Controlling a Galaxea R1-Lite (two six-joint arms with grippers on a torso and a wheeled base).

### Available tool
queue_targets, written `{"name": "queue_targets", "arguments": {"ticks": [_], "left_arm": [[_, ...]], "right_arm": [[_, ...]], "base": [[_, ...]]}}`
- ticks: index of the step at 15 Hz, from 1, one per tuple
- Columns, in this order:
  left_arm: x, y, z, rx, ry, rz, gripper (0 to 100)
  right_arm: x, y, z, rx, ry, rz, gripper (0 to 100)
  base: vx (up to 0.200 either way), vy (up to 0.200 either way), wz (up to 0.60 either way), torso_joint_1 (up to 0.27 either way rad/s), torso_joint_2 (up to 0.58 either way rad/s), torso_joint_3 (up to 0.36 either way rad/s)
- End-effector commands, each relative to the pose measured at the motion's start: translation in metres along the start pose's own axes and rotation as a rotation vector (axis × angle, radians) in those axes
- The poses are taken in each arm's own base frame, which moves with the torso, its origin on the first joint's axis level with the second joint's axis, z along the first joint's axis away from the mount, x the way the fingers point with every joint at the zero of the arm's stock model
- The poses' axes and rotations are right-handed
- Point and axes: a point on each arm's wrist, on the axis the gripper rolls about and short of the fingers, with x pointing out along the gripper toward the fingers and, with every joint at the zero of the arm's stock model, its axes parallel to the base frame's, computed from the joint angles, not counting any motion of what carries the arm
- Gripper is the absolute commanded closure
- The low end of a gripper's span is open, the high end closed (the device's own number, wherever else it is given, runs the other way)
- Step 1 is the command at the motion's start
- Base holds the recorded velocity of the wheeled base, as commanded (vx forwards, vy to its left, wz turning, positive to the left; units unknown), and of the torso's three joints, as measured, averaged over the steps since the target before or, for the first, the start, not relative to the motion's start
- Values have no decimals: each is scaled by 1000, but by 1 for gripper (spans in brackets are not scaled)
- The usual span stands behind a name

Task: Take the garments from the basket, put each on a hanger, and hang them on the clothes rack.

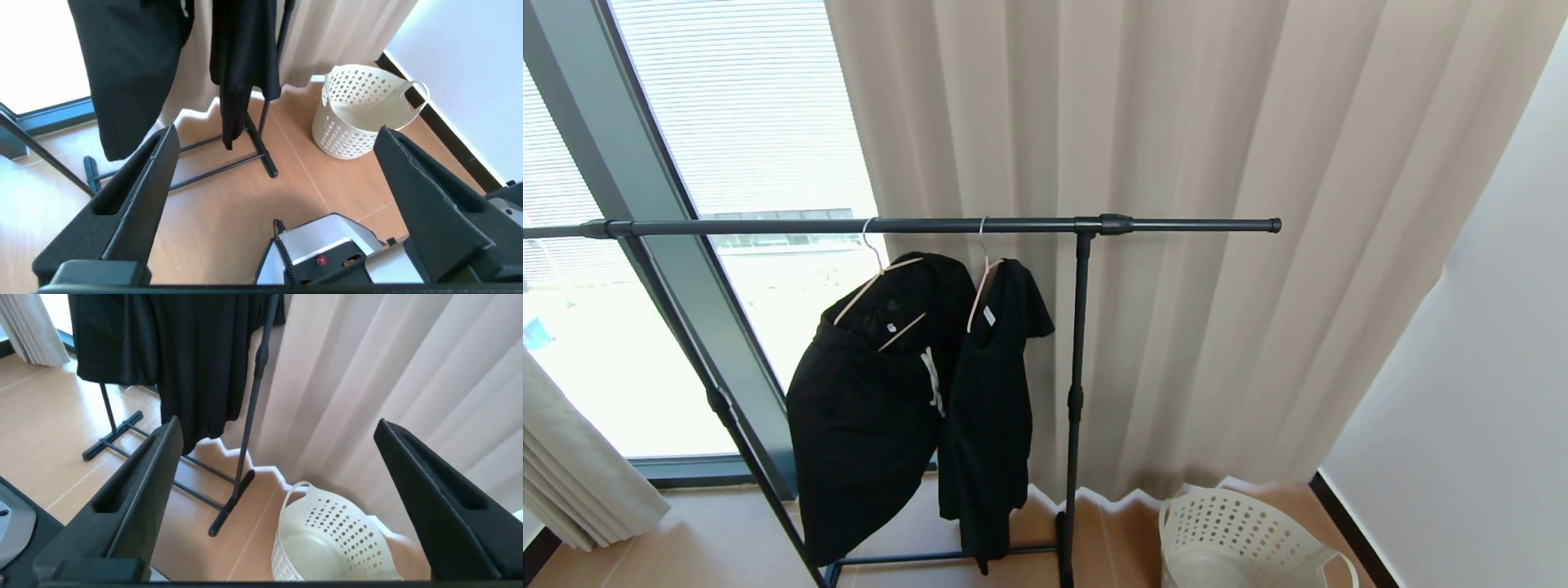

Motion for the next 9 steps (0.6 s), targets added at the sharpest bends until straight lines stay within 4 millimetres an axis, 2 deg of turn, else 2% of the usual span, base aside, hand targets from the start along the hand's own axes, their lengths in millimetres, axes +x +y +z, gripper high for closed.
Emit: {"name": "queue_targets", "arguments": {"ticks": [1,5,9], "left_arm": [[0,0,0,-4,-4,11,0],[-1,2,-2,4,-9,127,0],[-17,0,-9,85,-174,342,0]], "right_arm": [[-1,0,0,-2,-13,-1,0],[-1,0,-2,1,2,-28,0],[-2,0,-2,4,4,-72,0]], "base": [[0,0,0,0,0,0],[0,0,0,0,0,0],[0,0,0,0,0,0]]}}
